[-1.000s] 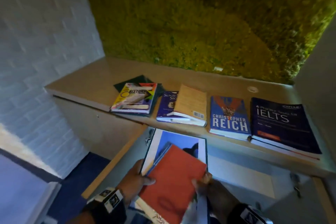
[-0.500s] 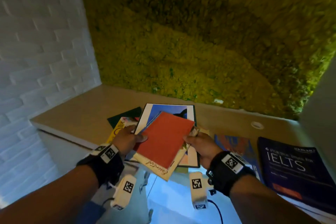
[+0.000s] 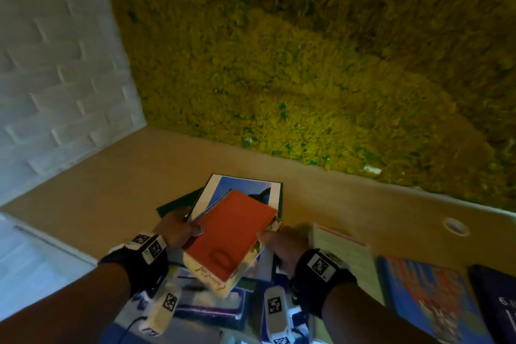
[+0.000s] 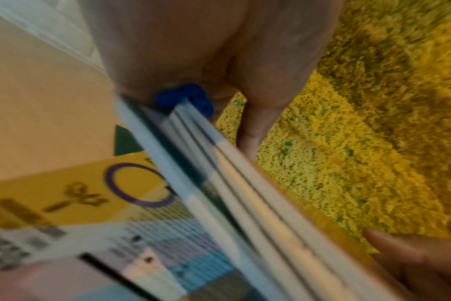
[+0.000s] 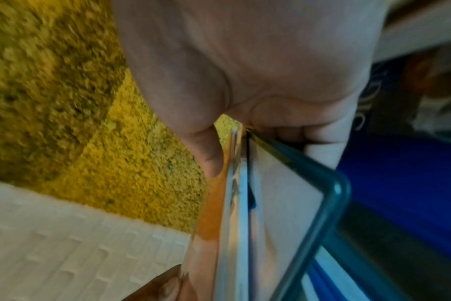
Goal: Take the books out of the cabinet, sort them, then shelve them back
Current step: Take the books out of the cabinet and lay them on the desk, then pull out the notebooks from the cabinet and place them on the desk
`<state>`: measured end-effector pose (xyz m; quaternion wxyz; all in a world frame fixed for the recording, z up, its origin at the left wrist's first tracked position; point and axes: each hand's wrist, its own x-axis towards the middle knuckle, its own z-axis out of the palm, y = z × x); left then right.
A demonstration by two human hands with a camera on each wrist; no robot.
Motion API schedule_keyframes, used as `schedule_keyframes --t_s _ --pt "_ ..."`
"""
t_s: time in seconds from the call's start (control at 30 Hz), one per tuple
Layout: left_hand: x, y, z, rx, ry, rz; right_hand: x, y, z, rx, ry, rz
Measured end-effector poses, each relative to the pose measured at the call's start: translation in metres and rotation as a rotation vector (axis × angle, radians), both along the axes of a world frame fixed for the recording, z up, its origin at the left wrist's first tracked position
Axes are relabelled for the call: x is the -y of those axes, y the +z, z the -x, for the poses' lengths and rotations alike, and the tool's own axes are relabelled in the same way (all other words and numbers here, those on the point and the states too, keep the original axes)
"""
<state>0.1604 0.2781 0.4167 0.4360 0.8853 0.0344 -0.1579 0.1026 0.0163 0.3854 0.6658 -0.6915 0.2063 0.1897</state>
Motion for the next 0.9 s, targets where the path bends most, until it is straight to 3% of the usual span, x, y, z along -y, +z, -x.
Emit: schedule_keyframes --t_s 0.13,0.27,0.33,0.4,0.47,0.53,0.6,0.67,0.77,0.9 --pt "-0.037 -0.021 0.000 -0.039 -0.161 -0.343 -0.025 0.006 0.009 -0.210 0.128 0.091" --pt "-0.047 -0.027 0.009 -0.017 -0.196 -0.434 -0.028 0.003 0.009 -0.220 0.147 0.180" --pt "-0.044 -0.028 0.020 0.052 -0.112 -0.517 -0.028 0.004 0.013 -0.206 0.138 0.177" --pt "-0.033 -0.025 0.038 0.245 -0.056 -0.574 -0.026 0.012 0.028 -0.164 0.150 0.168" --pt "-0.008 -0.016 0.064 0.436 -0.152 -0.435 -0.021 0.019 0.053 -0.106 0.172 0.173" --pt "0.023 -0.020 0.095 0.497 -0.259 -0.050 -0.012 0.028 0.085 -0.051 0.174 0.145" --pt "0.059 -0.025 0.134 0.407 -0.353 0.220 0.002 0.038 0.128 0.010 0.161 0.027" --pt "0.095 -0.027 0.180 0.248 -0.498 0.344 0.020 0.041 0.176 0.074 0.177 -0.036" --pt "0.145 -0.051 0.243 0.098 -0.693 0.350 0.060 0.024 0.255 0.047 0.199 0.061" --pt "0.202 -0.125 0.305 -0.114 -0.889 0.202 0.135 -0.048 0.367 -0.128 0.069 0.260"
